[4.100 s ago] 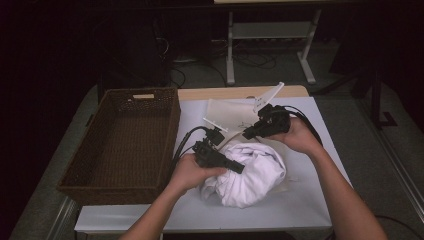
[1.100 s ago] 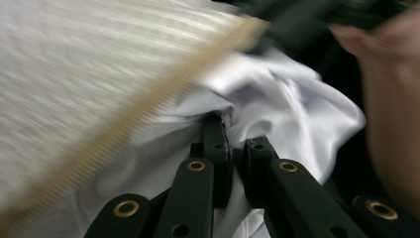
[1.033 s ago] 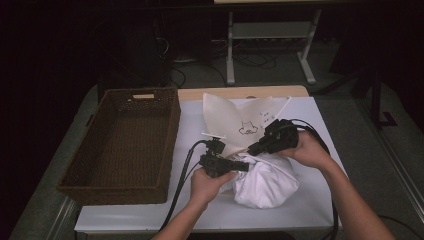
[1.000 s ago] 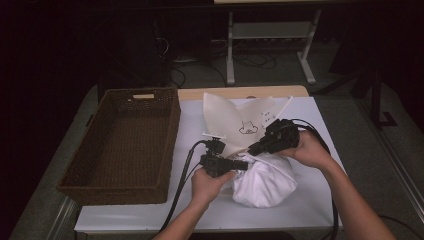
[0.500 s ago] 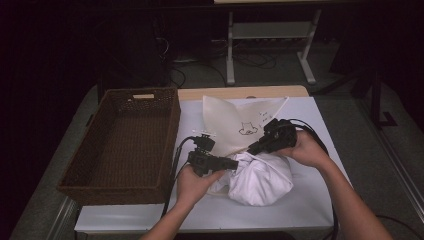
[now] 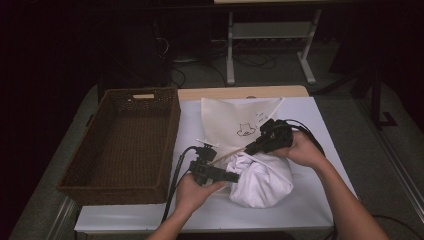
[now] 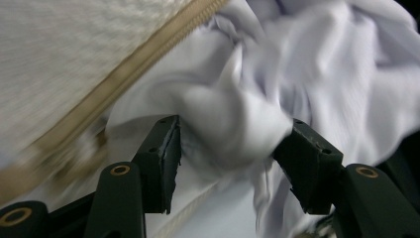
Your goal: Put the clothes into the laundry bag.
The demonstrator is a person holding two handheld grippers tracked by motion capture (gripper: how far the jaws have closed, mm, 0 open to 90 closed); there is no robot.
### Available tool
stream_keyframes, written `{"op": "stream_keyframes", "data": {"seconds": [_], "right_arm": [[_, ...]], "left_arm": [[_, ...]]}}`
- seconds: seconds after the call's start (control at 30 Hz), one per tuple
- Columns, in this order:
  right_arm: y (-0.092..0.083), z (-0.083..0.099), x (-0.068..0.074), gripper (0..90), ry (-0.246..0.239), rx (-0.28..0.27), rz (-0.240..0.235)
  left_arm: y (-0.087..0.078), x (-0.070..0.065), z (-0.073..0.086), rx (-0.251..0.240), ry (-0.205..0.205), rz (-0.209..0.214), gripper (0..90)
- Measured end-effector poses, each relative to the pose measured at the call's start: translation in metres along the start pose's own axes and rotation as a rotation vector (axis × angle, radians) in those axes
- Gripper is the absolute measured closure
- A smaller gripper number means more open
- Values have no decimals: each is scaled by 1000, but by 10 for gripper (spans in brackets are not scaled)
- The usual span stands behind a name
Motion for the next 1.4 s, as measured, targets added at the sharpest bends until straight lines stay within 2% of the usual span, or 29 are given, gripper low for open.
{"op": "stream_keyframes", "data": {"seconds": [0.07, 0.13, 0.17, 0.2, 0.37, 0.43, 0.53, 0.6, 0.67, 0.77, 0.87, 0.97, 1.13, 1.27, 1.4], "right_arm": [[1, 0, 1, 851, -4, 4, 1], [2, 1, 1, 851, -4, 11, 0], [2, 1, 1, 851, -1, 12, -2], [2, 1, 1, 851, -3, 11, -1], [-2, -2, 5, 852, -18, -10, -7], [-6, -4, 9, 852, -22, -25, -12], [-11, -9, 13, 852, -32, -41, -16], [-8, -6, 11, 852, -30, -14, -6], [-5, -2, 8, 852, -19, 0, -8], [-5, 2, 5, 851, -2, -7, -14], [-6, 3, 4, 851, -2, -9, -9], [-7, 4, 4, 850, 0, -8, -1], [-7, 4, 2, 850, 5, -13, 6], [-5, 2, 1, 850, 6, -12, 6], [-2, 1, 1, 849, 5, -10, 4]], "left_arm": [[5, 3, -3, -13, 4, -1, 553], [6, 3, -7, -42, 17, 5, 758], [5, 2, -9, -50, 34, 3, 793], [5, 0, -10, -58, 44, 9, 813], [-13, -4, -22, -145, 21, 49, 840], [-18, -3, -27, -170, 28, 31, 840], [-14, 5, -31, -185, 6, -3, 838], [-10, 7, -30, -174, -6, 4, 822], [-9, 6, -27, -156, 2, 6, 785], [-16, 3, -23, -130, 11, 23, 688], [-28, 0, -19, -124, 41, 16, 623], [-38, -3, -13, -101, 44, 15, 548], [-46, -11, -1, -71, 55, 31, 484], [-35, -14, 8, -24, 58, 40, 445], [-9, -12, 13, 31, 32, 60, 399]]}}
Point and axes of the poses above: each handheld gripper's, and its own axes: y roughly forward along the jaws, z roughly out of its underside, x roughly to its left, the point moved 8 cm from there along y, roughly forward along the jaws, and after that the axes turned 1 degree about z, right-handed, at the moved point
